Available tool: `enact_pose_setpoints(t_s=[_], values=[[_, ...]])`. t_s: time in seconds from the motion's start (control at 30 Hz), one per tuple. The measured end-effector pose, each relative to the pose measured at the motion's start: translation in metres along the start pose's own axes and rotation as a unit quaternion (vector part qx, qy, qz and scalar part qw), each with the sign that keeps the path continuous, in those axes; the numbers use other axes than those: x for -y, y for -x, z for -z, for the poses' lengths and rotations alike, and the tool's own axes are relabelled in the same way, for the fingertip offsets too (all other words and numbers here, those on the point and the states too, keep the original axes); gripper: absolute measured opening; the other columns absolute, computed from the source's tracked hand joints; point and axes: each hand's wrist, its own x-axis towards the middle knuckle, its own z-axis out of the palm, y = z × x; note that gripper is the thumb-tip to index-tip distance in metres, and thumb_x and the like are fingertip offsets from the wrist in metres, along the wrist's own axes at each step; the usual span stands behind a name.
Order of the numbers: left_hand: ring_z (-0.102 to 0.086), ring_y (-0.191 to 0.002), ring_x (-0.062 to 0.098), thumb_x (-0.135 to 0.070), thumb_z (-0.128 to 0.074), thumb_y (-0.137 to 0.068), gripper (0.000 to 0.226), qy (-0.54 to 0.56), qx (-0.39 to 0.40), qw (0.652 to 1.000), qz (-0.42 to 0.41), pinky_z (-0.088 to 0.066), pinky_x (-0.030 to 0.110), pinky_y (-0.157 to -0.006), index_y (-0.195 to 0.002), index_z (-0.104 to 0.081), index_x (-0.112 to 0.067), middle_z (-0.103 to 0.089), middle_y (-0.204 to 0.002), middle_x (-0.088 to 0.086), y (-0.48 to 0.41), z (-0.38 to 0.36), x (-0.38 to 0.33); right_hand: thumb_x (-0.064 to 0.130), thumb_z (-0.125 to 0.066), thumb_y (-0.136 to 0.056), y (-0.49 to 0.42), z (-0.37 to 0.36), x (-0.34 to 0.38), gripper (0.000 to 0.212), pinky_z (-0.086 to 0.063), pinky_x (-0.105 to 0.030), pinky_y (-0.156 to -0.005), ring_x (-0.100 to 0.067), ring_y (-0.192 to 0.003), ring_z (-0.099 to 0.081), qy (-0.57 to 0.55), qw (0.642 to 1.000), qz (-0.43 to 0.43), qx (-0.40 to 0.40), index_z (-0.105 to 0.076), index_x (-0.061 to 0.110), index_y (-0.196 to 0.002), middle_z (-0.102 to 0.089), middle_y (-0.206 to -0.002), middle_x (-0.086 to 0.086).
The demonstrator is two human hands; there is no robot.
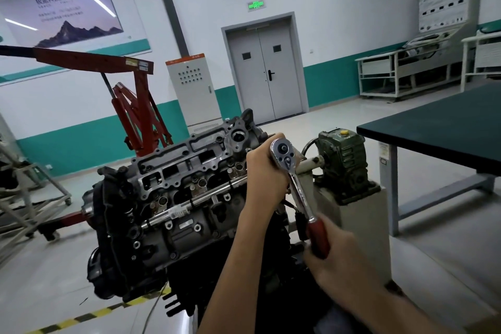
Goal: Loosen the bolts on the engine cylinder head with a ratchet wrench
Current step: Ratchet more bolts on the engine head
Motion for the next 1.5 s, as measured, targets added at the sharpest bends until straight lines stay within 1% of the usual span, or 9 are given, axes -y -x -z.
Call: enact_pose_setpoints(t_s=[0.1, 0.33, 0.5, 0.63, 0.73, 0.97, 1.17, 1.37, 1.5], values=[[-0.030, -0.052, 0.004, 0.011, -0.062, -0.071, 0.044, -0.025, 0.013, 1.000, 0.012, -0.027, 0.018, -0.049, -0.054, -0.038, -0.022, -0.037, -0.051, -0.012, -0.002, 0.003, 0.001, 0.000, -0.068, -0.072, -0.029, 0.054, -0.021, 0.036, -0.039, -0.013, -0.048, -0.006, -0.047, -0.051, 0.163, 0.984, 0.070, 0.032, -0.059, 0.012, -0.105, -0.054, -0.061, 0.005], [-0.043, -0.058, 0.011, 0.001, -0.073, -0.076, 0.016, -0.032, 0.095, 0.994, 0.040, -0.038, 0.027, -0.056, -0.069, -0.058, -0.002, -0.053, -0.062, 0.008, -0.007, 0.017, -0.004, -0.002, -0.073, -0.059, -0.096, 0.117, -0.008, 0.033, -0.031, -0.018, -0.051, -0.017, -0.047, -0.048, 0.358, 0.914, 0.188, 0.020, -0.057, 0.012, -0.085, -0.053, -0.060, 0.003], [-0.041, -0.056, 0.003, 0.001, -0.070, -0.071, 0.022, -0.018, 0.026, 1.000, -0.004, -0.038, 0.024, -0.052, -0.070, -0.051, -0.010, -0.051, -0.060, -0.006, 0.005, 0.006, 0.000, 0.006, -0.068, -0.074, -0.040, 0.060, -0.022, 0.033, -0.046, -0.017, -0.053, -0.006, -0.052, -0.054, 0.193, 0.979, 0.061, -0.001, -0.056, 0.014, -0.104, -0.052, -0.063, 0.008], [-0.036, -0.053, 0.000, 0.009, -0.066, -0.073, 0.041, -0.015, -0.050, 0.998, -0.024, -0.030, 0.014, -0.052, -0.069, -0.043, -0.025, -0.042, -0.057, -0.016, 0.007, -0.011, 0.001, 0.000, -0.065, -0.071, 0.007, -0.013, 0.007, 0.025, -0.036, -0.005, -0.044, 0.000, -0.051, -0.055, -0.037, 0.998, -0.017, -0.054, -0.055, 0.020, -0.082, -0.050, -0.050, 0.004], [-0.032, -0.052, -0.001, 0.005, -0.063, -0.077, 0.038, 0.031, -0.036, 0.999, -0.024, -0.027, 0.012, -0.052, -0.063, -0.038, -0.021, -0.039, -0.055, -0.017, 0.006, -0.012, 0.002, 0.000, -0.060, -0.071, 0.013, -0.039, 0.020, 0.022, -0.039, -0.014, -0.042, -0.011, -0.047, -0.051, -0.120, 0.991, -0.037, -0.055, -0.052, 0.020, -0.075, -0.056, -0.063, -0.003], [-0.032, -0.051, 0.004, 0.002, -0.067, -0.071, 0.035, -0.055, 0.096, 0.994, 0.018, -0.029, 0.019, -0.050, -0.054, -0.042, -0.016, -0.042, -0.052, -0.012, -0.008, 0.012, 0.000, 0.003, -0.067, -0.074, -0.030, 0.052, -0.024, 0.043, -0.047, -0.022, -0.056, -0.012, -0.053, -0.054, 0.156, 0.986, 0.050, 0.024, -0.056, 0.010, -0.116, -0.054, -0.069, 0.000], [-0.043, -0.056, 0.010, 0.005, -0.069, -0.074, 0.017, -0.079, 0.144, 0.986, 0.042, -0.038, 0.022, -0.056, -0.068, -0.060, -0.008, -0.054, -0.062, 0.000, -0.014, 0.018, -0.006, 0.000, -0.070, -0.062, -0.090, 0.114, -0.016, 0.030, -0.043, -0.033, -0.048, -0.030, -0.052, -0.055, 0.351, 0.916, 0.195, 0.002, -0.056, 0.011, -0.086, -0.057, -0.063, -0.004], [-0.043, -0.054, 0.004, -0.012, -0.071, -0.071, 0.024, -0.072, 0.064, 0.995, -0.020, -0.035, 0.014, -0.053, -0.067, -0.049, -0.023, -0.050, -0.058, -0.013, 0.000, 0.013, -0.005, 0.008, -0.068, -0.075, -0.039, 0.057, -0.026, 0.032, -0.039, -0.014, -0.049, -0.002, -0.049, -0.050, 0.183, 0.981, 0.071, -0.004, -0.056, 0.015, -0.103, -0.047, -0.060, 0.013], [-0.037, -0.052, 0.004, 0.000, -0.066, -0.076, 0.032, -0.048, -0.007, 0.999, -0.025, -0.032, 0.016, -0.052, -0.066, -0.044, -0.020, -0.042, -0.056, -0.012, 0.002, 0.002, -0.002, -0.003, -0.066, -0.068, 0.006, -0.013, 0.008, 0.029, -0.030, -0.002, -0.039, 0.002, -0.041, -0.050, -0.033, 0.998, -0.003, -0.054, -0.054, 0.023, -0.075, -0.046, -0.045, 0.009]])
